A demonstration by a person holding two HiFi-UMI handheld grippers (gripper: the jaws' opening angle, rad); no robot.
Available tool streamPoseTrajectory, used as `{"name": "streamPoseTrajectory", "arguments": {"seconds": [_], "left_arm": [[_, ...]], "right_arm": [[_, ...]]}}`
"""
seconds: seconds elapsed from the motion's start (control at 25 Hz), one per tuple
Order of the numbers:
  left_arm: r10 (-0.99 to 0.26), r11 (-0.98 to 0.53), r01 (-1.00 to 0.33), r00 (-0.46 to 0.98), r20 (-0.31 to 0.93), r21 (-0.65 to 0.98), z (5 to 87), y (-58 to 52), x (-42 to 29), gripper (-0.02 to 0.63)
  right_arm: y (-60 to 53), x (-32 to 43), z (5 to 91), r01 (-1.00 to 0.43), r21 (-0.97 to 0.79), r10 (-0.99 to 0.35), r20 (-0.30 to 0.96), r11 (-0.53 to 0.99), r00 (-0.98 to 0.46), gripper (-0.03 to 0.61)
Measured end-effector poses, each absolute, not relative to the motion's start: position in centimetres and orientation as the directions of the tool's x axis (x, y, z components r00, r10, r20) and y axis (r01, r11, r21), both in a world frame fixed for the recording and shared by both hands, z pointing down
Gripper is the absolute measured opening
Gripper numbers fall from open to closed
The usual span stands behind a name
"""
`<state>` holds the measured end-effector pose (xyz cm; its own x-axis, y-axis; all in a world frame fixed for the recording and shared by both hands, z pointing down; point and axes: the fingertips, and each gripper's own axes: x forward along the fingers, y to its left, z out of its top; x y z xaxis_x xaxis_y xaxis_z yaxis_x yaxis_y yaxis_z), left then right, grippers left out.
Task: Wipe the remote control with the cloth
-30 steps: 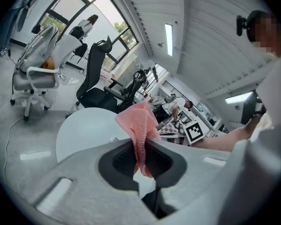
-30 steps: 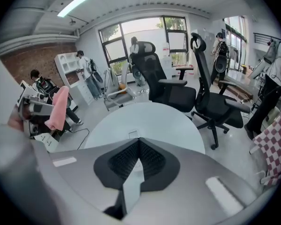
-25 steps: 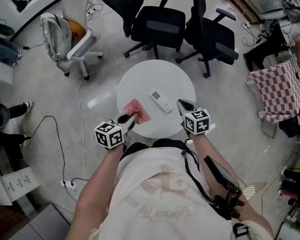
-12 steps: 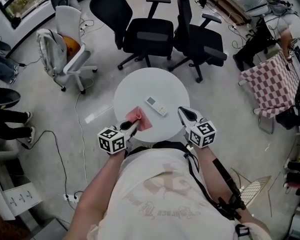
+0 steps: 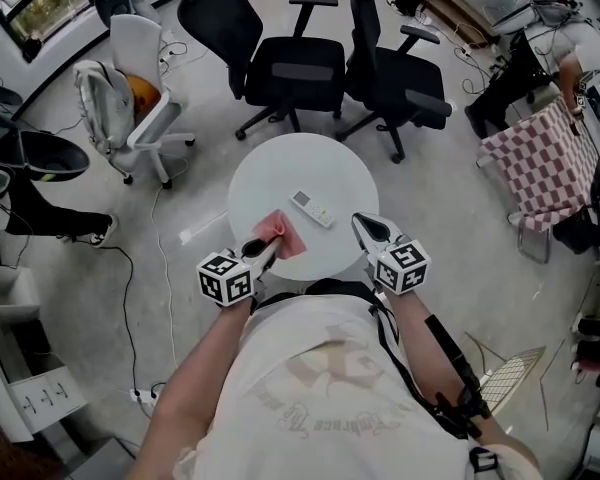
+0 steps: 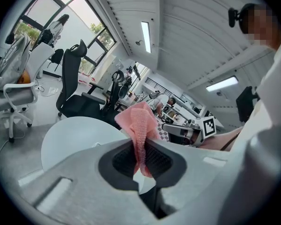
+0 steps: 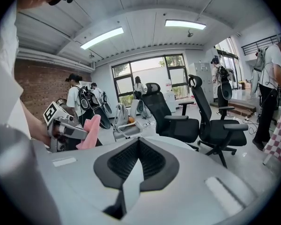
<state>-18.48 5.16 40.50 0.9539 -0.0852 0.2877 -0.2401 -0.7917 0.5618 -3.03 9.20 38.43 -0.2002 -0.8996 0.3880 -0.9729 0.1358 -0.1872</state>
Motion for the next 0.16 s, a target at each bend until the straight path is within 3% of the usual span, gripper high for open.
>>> {"name": "streamPoseTrajectory", "arguments": {"seconds": [0.16], "left_arm": [[-0.086, -0.797, -0.239, 0.954, 0.288, 0.555, 40.68, 5.84, -18.44, 0.018]], "right_arm": [[9.84, -3.21, 38.79, -0.972, -0.191, -0.900, 0.386, 0.139, -0.205, 0.006]]}}
